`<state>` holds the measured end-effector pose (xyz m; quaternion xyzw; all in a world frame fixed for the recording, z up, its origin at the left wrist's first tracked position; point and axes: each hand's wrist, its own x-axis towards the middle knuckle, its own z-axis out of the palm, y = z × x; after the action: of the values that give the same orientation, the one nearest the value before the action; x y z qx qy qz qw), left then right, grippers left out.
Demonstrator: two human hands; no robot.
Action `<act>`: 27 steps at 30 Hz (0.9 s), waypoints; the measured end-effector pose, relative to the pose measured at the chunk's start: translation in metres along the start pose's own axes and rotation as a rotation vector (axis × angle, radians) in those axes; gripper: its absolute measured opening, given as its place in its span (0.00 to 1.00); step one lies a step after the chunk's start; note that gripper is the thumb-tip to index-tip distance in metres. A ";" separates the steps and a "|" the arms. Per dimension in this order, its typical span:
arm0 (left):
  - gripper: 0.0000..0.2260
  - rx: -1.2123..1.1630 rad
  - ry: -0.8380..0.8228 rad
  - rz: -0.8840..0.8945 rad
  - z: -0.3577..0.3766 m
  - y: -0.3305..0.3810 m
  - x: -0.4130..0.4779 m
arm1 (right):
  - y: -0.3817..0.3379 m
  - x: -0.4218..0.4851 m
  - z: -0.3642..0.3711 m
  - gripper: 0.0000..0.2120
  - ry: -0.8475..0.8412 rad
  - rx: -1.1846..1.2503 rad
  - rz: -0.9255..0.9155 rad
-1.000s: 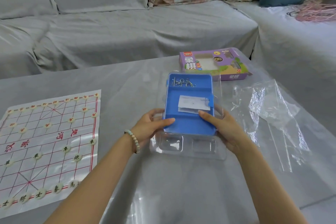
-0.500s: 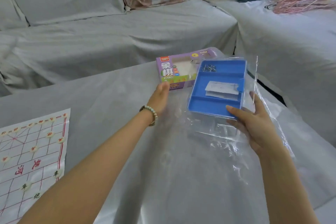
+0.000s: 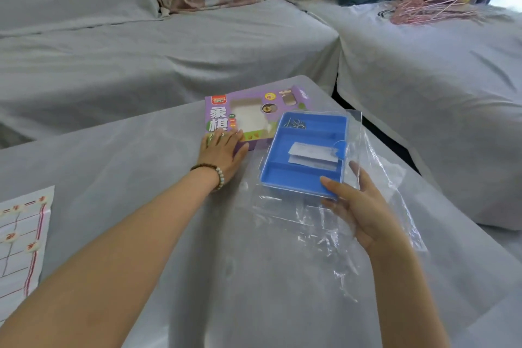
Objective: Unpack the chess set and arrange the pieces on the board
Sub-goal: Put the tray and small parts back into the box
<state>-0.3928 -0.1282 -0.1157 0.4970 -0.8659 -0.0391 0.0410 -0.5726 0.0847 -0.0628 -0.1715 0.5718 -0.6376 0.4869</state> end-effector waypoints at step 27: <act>0.47 -0.044 0.117 0.148 -0.007 -0.042 -0.215 | -0.006 -0.083 -0.029 0.37 -0.268 -0.159 -0.088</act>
<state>-0.2480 0.0362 -0.1202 0.4320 -0.8953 -0.0260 0.1050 -0.5588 0.1679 -0.0372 -0.3178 0.5426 -0.5822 0.5154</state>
